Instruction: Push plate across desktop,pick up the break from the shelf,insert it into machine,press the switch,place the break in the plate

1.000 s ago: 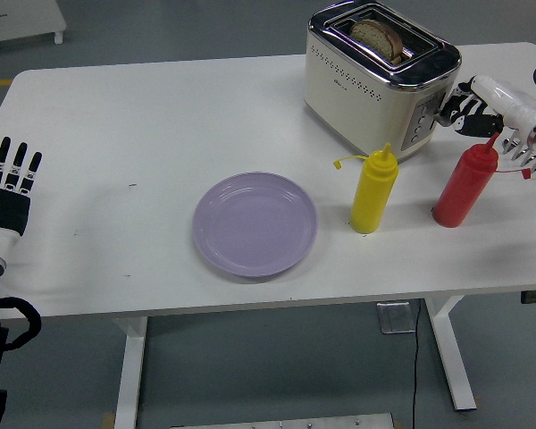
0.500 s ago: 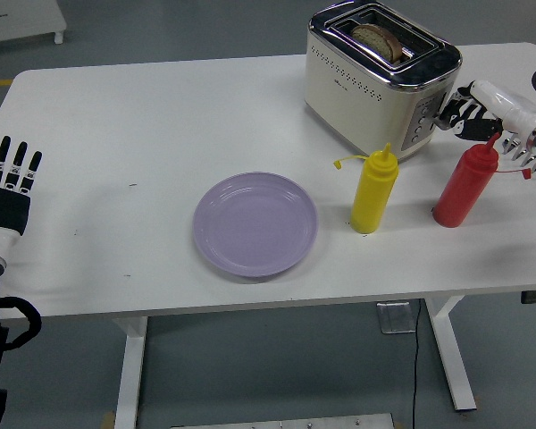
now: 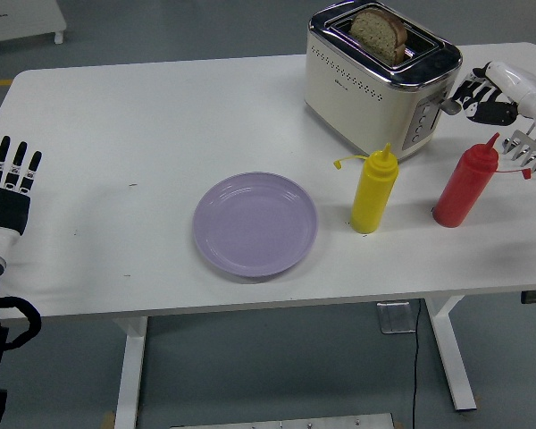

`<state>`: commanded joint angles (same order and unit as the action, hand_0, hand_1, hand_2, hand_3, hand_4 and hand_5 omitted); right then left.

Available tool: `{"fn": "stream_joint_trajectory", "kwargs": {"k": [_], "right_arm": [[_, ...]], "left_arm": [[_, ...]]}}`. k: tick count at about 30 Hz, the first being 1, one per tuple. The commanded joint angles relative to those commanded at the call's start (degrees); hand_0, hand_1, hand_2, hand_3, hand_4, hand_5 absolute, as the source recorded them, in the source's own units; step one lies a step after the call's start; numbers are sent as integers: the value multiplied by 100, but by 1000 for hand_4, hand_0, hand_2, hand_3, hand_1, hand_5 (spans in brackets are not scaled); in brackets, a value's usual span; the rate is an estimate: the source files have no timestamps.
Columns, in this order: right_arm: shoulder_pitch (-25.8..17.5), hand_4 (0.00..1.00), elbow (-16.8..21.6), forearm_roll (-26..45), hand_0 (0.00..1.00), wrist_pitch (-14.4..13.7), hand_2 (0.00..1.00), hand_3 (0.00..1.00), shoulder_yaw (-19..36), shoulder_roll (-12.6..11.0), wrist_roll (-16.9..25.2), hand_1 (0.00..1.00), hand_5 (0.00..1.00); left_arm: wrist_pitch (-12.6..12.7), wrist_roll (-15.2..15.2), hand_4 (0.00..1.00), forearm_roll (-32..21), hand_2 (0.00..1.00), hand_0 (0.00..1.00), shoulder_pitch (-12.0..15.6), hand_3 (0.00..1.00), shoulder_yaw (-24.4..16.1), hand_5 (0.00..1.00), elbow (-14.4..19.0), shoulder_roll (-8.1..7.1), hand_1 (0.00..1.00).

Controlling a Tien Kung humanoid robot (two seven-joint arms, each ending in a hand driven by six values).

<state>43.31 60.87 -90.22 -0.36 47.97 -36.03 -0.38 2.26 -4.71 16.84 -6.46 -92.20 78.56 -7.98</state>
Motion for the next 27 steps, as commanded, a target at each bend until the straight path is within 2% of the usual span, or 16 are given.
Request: {"fn": "stream_joint_trajectory", "kwargs": {"k": [1, 2, 7, 8, 12, 13, 18, 19, 20, 27], "right_arm": [[-16, 207, 15, -24, 512, 2, 591, 542, 82, -16, -8, 565, 250], [-33, 296, 29, -52, 516, -3, 600, 563, 162, -30, -30, 570, 244], [-116, 296, 106, -152, 516, 22, 600, 563, 537, -90, -383, 570, 244], [-141, 602, 127, -132, 682, -9, 814, 914, 636, -100, -478, 709, 378], [-193, 602, 189, -50, 682, -146, 814, 914, 849, -124, -644, 709, 378], [-208, 694, 223, 24, 775, -233, 901, 998, 912, -132, -666, 770, 412], [-231, 694, 393, 326, 775, -578, 901, 998, 1111, -152, -676, 770, 412], [-229, 750, 422, 374, 810, -631, 926, 998, 1135, -153, -669, 792, 411], [-225, 750, 450, 428, 810, -681, 926, 998, 1157, -153, -662, 792, 411], [-107, 773, 639, 824, 819, -937, 920, 998, 1153, -77, -621, 802, 406]], "left_arm": [[1, 0, 619, 0, 931, 830, 2, 822, -1, 998, -1, 0, 871], [1, -1, 620, 0, 931, 830, 3, 821, -2, 998, -1, 0, 871], [2, -3, 620, 0, 931, 830, 14, 821, -5, 998, 0, -1, 871], [2, -3, 620, 0, 931, 830, 19, 821, -4, 998, 0, -2, 871], [3, -2, 620, 1, 931, 830, 31, 821, -3, 998, -1, -3, 871], [3, -2, 619, 1, 931, 830, 36, 821, -2, 998, 0, -4, 871], [3, -3, 619, 2, 931, 830, 54, 821, 1, 998, 1, -8, 871], [3, -4, 619, 2, 931, 830, 56, 821, 2, 998, 1, -9, 870], [3, -4, 619, 2, 931, 830, 57, 821, 4, 998, 1, -10, 870], [5, -7, 619, 1, 931, 829, 74, 821, -10, 998, 4, -17, 871]]}}
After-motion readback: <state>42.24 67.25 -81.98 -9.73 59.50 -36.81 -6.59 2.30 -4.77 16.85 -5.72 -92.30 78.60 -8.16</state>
